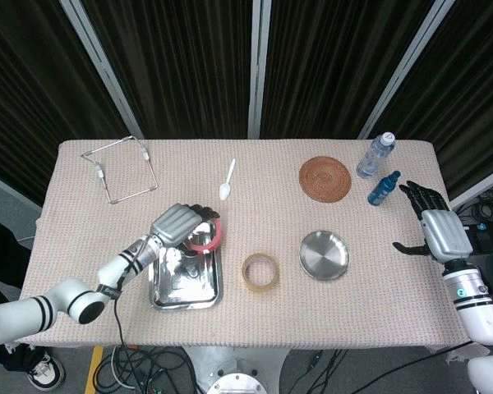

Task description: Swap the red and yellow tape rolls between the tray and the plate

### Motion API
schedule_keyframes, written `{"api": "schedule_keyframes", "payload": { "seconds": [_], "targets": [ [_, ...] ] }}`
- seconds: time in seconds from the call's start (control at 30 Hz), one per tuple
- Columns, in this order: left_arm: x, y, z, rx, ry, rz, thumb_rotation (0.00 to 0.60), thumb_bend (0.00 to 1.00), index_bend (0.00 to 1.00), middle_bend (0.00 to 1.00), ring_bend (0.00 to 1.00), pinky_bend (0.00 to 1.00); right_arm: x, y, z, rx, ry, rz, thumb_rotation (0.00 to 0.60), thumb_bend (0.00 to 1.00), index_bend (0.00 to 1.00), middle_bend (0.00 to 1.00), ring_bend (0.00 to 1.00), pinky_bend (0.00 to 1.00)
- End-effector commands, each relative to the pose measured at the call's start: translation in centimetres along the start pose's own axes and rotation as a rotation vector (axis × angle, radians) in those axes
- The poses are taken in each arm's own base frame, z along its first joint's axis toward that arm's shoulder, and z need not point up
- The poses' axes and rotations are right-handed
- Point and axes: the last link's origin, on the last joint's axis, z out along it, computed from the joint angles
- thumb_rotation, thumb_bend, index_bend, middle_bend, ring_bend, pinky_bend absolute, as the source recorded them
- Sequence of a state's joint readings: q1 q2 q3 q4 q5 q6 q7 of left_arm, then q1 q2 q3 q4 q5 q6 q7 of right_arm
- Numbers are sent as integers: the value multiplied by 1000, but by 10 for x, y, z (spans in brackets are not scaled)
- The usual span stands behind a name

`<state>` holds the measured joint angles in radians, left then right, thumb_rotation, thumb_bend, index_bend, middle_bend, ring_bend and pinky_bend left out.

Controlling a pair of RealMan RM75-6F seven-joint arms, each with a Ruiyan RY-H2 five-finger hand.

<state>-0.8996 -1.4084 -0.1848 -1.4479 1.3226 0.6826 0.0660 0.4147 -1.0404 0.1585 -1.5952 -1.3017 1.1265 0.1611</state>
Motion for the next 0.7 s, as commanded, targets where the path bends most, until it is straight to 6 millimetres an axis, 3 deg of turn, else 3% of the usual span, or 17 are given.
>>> {"api": "schedule_keyframes", "payload": {
  "seconds": [0.03,0.17,0.4,0.53,0.7],
  "targets": [
    [11,12,19,-39,4,22,600,236,279,299,248,436,2,6,-3,-16,13,5,600,66,0,0,0,0],
    [13,28,48,-78,26,33,600,252,279,299,248,435,7,14,-9,-38,38,26,600,66,0,0,0,0],
    [-2,46,90,-121,37,28,600,253,278,294,247,433,13,22,-19,-49,72,41,600,66,0,0,0,0],
    [-8,48,107,-119,19,21,600,251,263,266,219,408,14,24,-21,-55,74,45,600,67,0,0,0,0],
    [-15,40,113,-114,15,34,600,226,165,138,92,289,12,26,-21,-57,70,47,600,66,0,0,0,0]
  ]
}}
